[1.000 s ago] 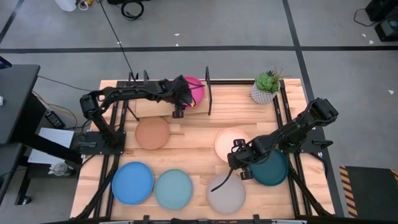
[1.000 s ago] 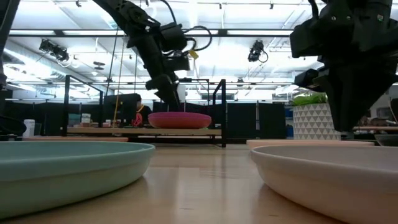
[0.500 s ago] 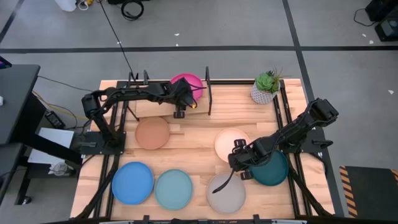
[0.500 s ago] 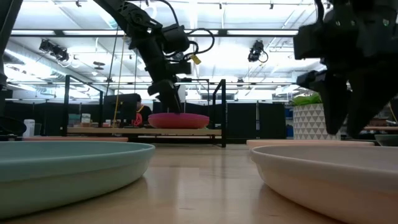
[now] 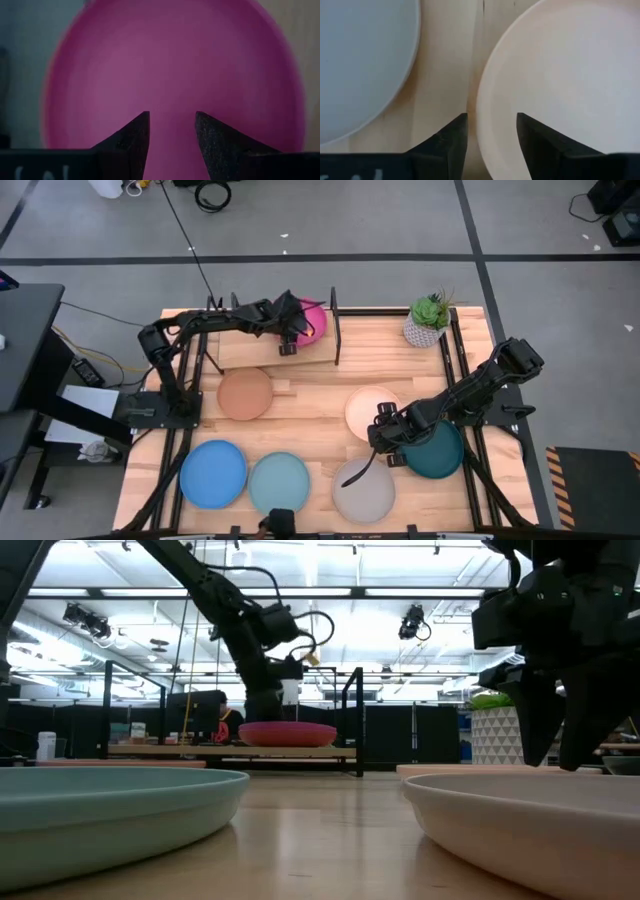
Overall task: Place and stack plates onto a shelf
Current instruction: Put the white plate on the shelf
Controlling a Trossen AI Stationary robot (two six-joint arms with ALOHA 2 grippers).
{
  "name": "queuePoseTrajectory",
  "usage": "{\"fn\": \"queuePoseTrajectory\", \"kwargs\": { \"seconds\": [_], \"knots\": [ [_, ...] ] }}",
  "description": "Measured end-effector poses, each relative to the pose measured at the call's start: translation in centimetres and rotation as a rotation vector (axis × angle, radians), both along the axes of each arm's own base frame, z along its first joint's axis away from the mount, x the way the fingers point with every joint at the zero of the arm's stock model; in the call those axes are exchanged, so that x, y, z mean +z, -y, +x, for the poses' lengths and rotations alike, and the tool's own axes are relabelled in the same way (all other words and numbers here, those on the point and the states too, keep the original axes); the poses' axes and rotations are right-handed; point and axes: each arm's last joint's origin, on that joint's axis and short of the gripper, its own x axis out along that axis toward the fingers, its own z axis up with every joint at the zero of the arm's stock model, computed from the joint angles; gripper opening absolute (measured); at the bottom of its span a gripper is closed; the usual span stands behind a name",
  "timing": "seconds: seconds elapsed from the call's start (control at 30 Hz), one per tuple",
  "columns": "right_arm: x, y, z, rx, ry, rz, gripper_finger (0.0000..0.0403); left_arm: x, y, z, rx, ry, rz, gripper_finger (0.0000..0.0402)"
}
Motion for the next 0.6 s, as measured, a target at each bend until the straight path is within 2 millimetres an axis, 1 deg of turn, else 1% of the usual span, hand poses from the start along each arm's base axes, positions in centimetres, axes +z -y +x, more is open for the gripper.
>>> {"fn": "queuePoseTrajectory", "kwargs": {
  "seconds": [0.13, 0.23, 0.43, 0.6],
  "knots": [
    [0.0, 0.0, 0.0, 0.003, 0.0, -0.001, 0.0174, -0.4, 0.5, 0.6, -0.04, 0.009, -0.024, 0.0166],
    [0.0, 0.0, 0.0, 0.001, 0.0, -0.001, 0.0174, -0.4, 1.3, 1.1, -0.075, 0.008, -0.029, 0.0166],
    [0.0, 0.0, -0.1, 0.0, -0.01, -0.004, 0.0174, -0.4, 2.9, 1.5, -0.114, -0.015, -0.064, 0.0166],
    [-0.1, 0.1, -0.1, -0.007, 0.007, -0.036, 0.0176, -0.4, 3.3, 1.6, -0.116, -0.026, -0.054, 0.0166]
  ]
}}
